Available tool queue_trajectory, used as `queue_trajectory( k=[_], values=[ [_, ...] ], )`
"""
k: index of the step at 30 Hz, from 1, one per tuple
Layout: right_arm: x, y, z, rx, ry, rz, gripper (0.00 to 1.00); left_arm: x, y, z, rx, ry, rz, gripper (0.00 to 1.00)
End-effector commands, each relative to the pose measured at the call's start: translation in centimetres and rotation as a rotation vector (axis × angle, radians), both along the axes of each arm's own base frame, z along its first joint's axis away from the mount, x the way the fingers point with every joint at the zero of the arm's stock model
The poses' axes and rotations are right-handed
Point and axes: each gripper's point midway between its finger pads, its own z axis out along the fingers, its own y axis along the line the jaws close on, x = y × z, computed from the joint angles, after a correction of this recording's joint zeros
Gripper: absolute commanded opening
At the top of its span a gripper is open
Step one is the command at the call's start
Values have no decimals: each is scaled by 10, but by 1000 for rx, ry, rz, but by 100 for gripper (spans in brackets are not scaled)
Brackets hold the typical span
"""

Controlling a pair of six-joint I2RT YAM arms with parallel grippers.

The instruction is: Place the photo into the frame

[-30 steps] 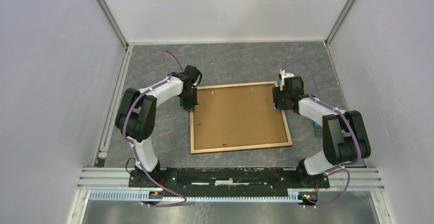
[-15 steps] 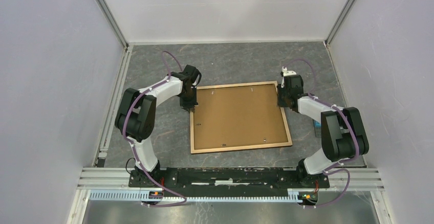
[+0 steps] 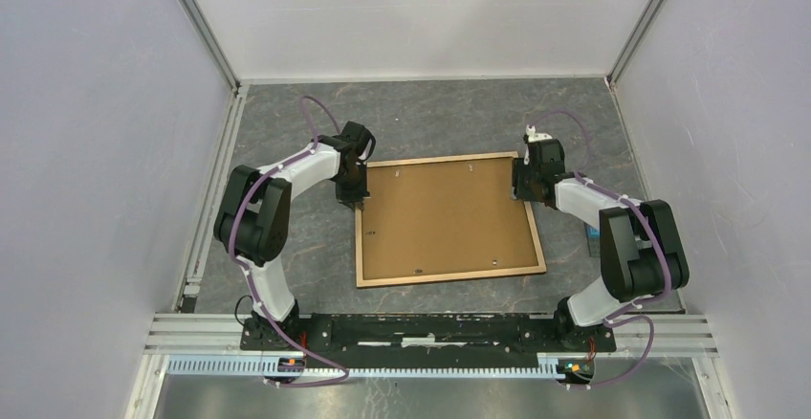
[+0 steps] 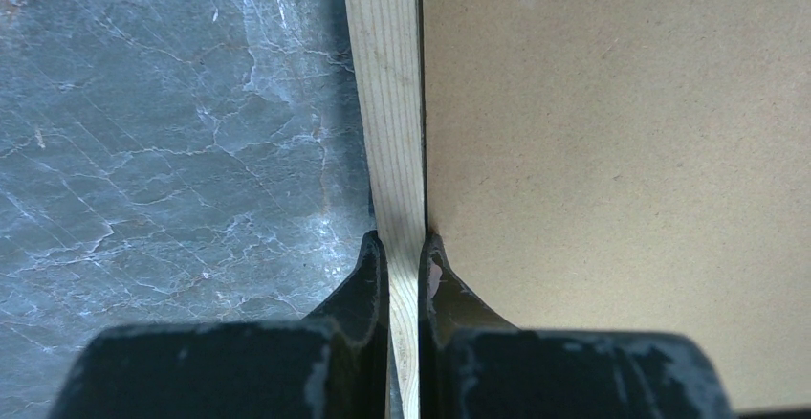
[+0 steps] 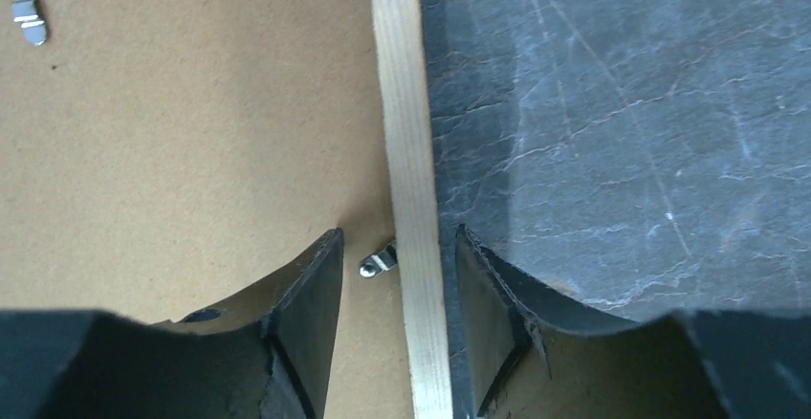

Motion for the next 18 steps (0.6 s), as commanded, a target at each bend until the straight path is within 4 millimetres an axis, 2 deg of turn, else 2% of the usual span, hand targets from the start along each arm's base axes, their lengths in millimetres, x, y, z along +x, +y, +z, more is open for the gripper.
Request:
queue_trajectory(
  k=[1, 8, 15, 18],
  values=[
    [-15, 9, -4, 37, 73, 1, 53, -13, 39, -23, 152, 58, -4, 2],
    [-26, -4, -28, -26, 116, -41, 46, -14, 38, -21, 148, 51, 5, 2],
    [-21, -4, -25, -18, 109, -70, 21, -16, 39, -21, 147, 51, 16, 2],
    [-17, 0, -24, 2, 101, -65, 18, -22, 38, -23, 137, 66, 31, 2]
  ],
)
